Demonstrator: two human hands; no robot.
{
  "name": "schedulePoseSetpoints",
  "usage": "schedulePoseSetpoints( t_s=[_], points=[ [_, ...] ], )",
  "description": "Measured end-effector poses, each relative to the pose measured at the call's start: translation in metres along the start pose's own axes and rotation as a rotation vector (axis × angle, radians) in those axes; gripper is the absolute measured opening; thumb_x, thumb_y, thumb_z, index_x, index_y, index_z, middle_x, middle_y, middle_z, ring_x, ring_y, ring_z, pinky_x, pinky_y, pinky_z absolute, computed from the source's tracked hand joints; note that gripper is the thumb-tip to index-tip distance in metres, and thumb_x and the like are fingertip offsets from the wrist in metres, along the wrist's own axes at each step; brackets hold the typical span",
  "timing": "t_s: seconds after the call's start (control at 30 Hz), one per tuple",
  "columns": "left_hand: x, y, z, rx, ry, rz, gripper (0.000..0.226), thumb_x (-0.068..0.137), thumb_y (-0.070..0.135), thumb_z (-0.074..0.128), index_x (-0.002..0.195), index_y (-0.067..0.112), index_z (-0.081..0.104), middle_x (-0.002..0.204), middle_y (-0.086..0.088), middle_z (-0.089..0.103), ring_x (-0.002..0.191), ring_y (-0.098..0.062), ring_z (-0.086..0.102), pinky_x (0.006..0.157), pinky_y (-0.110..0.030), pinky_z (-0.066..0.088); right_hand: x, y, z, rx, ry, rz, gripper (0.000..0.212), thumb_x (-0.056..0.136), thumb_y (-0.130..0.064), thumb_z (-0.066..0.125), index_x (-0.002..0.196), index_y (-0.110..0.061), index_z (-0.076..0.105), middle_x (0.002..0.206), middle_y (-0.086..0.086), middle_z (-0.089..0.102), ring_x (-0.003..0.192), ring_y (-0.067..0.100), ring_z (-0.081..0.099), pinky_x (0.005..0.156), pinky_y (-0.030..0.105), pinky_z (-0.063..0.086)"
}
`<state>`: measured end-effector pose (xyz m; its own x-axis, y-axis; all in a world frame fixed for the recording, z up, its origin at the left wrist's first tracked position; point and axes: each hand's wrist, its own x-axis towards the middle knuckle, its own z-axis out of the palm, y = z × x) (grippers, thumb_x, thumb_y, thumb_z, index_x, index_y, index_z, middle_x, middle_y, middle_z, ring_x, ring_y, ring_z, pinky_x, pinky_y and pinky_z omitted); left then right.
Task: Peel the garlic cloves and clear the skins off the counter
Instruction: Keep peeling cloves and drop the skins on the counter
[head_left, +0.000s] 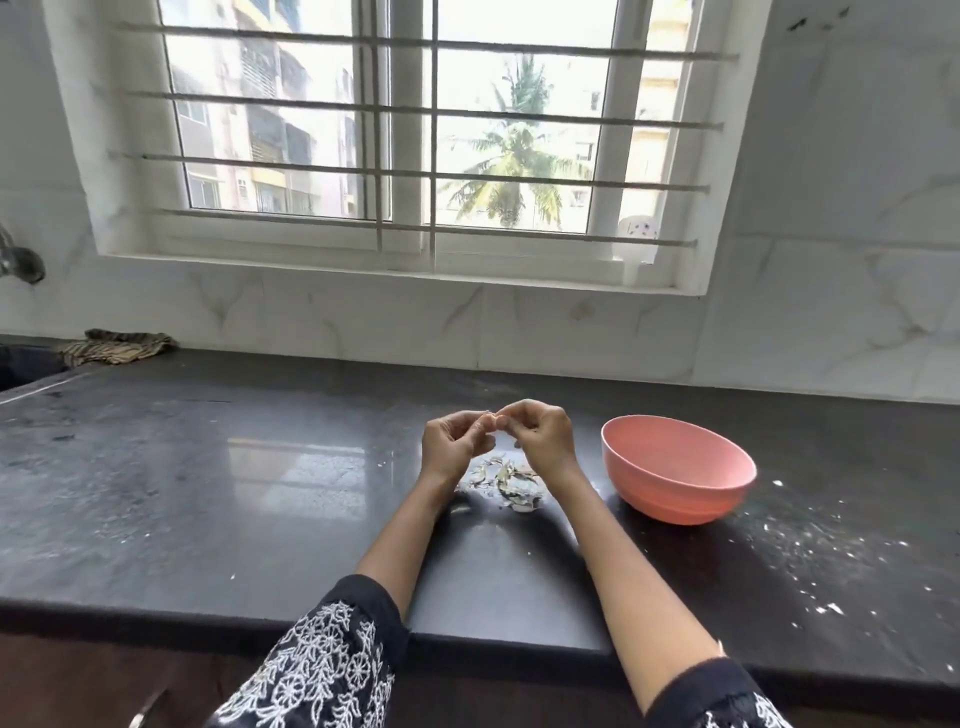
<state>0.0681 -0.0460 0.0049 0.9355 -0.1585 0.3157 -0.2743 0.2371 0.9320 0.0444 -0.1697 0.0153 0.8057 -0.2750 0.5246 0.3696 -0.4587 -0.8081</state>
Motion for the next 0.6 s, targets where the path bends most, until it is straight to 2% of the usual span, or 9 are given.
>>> schedulePoseSetpoints(
  t_s=[0.1, 0.27, 0.4, 0.53, 0.6],
  points=[
    [-0.003, -0.001, 0.014, -0.048, 0.041, -0.010, 0.015, 0.082, 0.000, 0.066, 0.095, -0.009, 0.066, 0.058, 0.005, 0.068, 0.054, -0.002, 0.062, 0.060, -0.015, 0.053, 0.001, 0.001, -0.005, 0.013, 0.046, 0.036, 0.019, 0.076, -0.013, 0.075, 0.066, -0.025, 0.065, 0.066, -0.001, 0.066, 0.063, 0.012, 0.059, 0.062, 0.036, 0.049],
    [0.001, 0.003, 0.020, -0.262, 0.076, -0.039, 0.013, 0.081, -0.003, 0.066, 0.094, -0.007, 0.066, 0.070, -0.002, 0.071, 0.067, -0.010, 0.067, 0.069, -0.019, 0.056, 0.004, -0.003, -0.006, 0.038, 0.013, 0.026, 0.006, 0.078, -0.016, 0.075, 0.074, -0.012, 0.071, 0.064, -0.005, 0.065, 0.055, 0.000, 0.054, 0.059, 0.024, 0.043],
    [0.001, 0.008, 0.019, -0.331, 0.065, -0.034, 0.007, 0.080, -0.004, 0.065, 0.087, -0.003, 0.066, 0.068, -0.004, 0.071, 0.066, -0.012, 0.068, 0.069, -0.021, 0.057, 0.006, -0.008, -0.005, 0.023, 0.096, -0.077, 0.004, 0.078, -0.013, 0.073, 0.081, -0.015, 0.072, 0.074, 0.000, 0.069, 0.063, 0.002, 0.058, 0.064, 0.019, 0.047],
    [0.001, 0.009, 0.017, -0.310, 0.041, -0.023, 0.004, 0.079, -0.002, 0.067, 0.083, -0.002, 0.067, 0.066, -0.004, 0.070, 0.064, -0.014, 0.068, 0.069, -0.021, 0.057, 0.005, -0.010, -0.003, 0.062, 0.086, -0.107, 0.013, 0.080, -0.012, 0.071, 0.076, -0.024, 0.071, 0.076, -0.006, 0.070, 0.066, 0.008, 0.061, 0.065, 0.030, 0.050],
    [-0.001, 0.009, 0.017, -0.299, 0.030, -0.023, 0.002, 0.080, -0.002, 0.067, 0.081, -0.001, 0.067, 0.064, -0.002, 0.070, 0.063, -0.013, 0.067, 0.068, -0.021, 0.057, 0.004, -0.010, -0.004, 0.060, 0.089, -0.105, 0.014, 0.078, -0.012, 0.073, 0.073, -0.025, 0.070, 0.072, -0.009, 0.069, 0.065, 0.006, 0.061, 0.064, 0.030, 0.049]
  ],
)
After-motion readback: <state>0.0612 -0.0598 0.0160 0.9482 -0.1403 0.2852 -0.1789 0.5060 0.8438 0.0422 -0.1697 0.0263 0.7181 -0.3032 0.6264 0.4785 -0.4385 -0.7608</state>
